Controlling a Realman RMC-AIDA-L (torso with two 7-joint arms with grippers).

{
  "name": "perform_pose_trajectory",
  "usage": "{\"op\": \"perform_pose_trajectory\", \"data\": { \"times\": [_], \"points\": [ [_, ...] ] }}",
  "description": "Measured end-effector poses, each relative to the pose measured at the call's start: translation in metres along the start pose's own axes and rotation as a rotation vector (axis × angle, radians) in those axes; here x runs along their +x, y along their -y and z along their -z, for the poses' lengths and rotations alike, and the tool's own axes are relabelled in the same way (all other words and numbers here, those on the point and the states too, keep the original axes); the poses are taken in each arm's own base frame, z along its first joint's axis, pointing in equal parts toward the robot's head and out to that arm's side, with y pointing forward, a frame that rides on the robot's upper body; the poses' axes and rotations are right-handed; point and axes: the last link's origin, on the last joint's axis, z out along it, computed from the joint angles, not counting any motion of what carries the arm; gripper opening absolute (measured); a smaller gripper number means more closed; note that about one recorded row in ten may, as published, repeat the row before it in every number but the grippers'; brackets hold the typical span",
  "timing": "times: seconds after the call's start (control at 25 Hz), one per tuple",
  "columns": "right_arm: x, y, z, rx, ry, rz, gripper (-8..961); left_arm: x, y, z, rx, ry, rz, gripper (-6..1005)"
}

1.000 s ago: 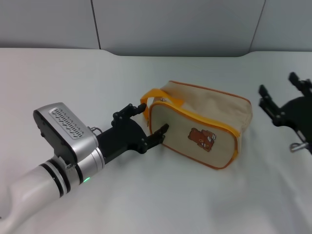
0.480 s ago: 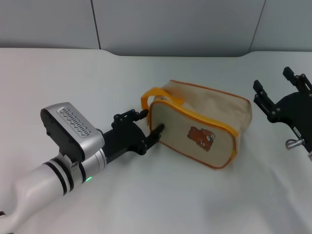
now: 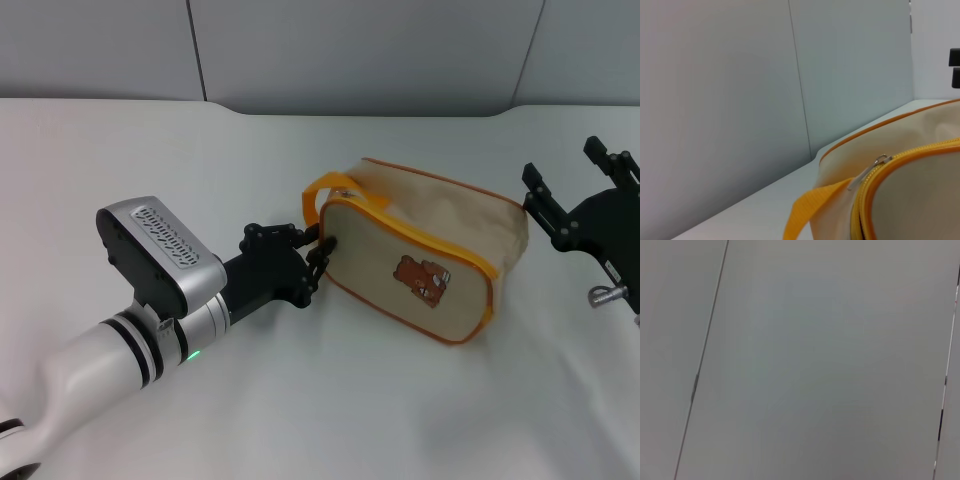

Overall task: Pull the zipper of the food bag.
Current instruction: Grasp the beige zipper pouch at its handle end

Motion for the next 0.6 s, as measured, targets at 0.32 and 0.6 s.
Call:
{"op": "perform_pose_trajectory", "data": {
  "times": [0.32,0.6],
  "points": [
    [-0.004,0.002,0.009,0.018,0.043,-0.003,739,0.003,-0.004,0.002,-0.002,-0.036,-0.013,171],
    [-0.013,0.010,0.026,0.047,0.121,0.016,739,0.008,-0.012,0.010,0.019,-0.120,-0.049,128]
  ]
}}
